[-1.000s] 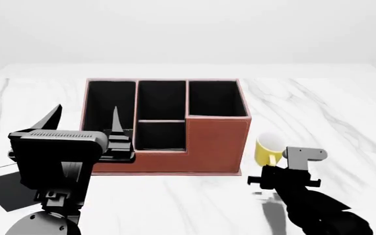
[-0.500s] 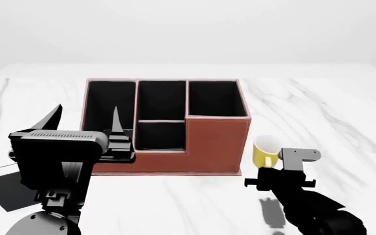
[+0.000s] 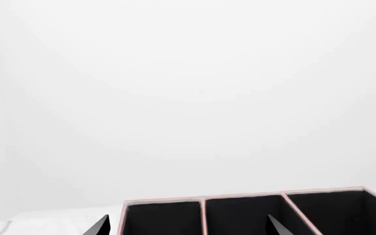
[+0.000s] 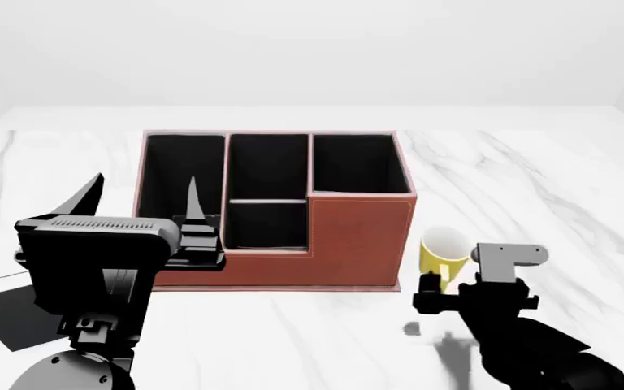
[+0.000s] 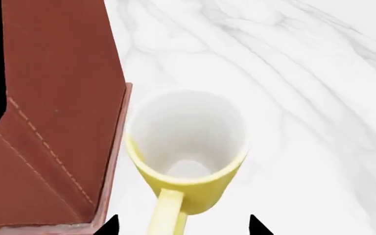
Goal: Pick up the yellow and white mug and place it to the right of the caddy.
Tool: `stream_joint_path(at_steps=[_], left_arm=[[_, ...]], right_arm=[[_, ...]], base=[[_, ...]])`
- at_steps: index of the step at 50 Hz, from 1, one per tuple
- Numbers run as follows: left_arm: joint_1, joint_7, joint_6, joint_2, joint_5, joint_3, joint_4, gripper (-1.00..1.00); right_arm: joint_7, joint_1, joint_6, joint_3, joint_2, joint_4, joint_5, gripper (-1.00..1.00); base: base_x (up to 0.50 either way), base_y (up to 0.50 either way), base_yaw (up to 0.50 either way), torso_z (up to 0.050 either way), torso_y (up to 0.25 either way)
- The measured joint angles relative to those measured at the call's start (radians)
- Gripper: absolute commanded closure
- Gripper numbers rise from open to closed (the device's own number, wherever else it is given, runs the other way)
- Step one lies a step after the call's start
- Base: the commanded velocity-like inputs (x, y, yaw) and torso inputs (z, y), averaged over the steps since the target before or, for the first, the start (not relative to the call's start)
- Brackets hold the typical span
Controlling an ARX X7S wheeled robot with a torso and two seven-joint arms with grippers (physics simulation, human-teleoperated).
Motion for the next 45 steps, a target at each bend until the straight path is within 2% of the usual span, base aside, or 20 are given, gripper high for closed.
stream_joint_path(at_steps=[25,45], left_arm=[[0.004,-0.01,0.001,-0.007,-0.012,0.0,0.011,-1.0],[0.042,-0.029,0.008,-0.023,-0.011,-0.001,0.065,-1.0]], right_arm=[[0.397,-0.12,-0.096,-0.012,0.359,-0.745,-0.174,-1.0],[0.624,-0.196,-0.15,-0.021,0.574,-1.147,-0.366,-1.0]], base=[[0.0,0.0,0.0,0.0,0.0],[0.0,0.0,0.0,0.0,0.0]])
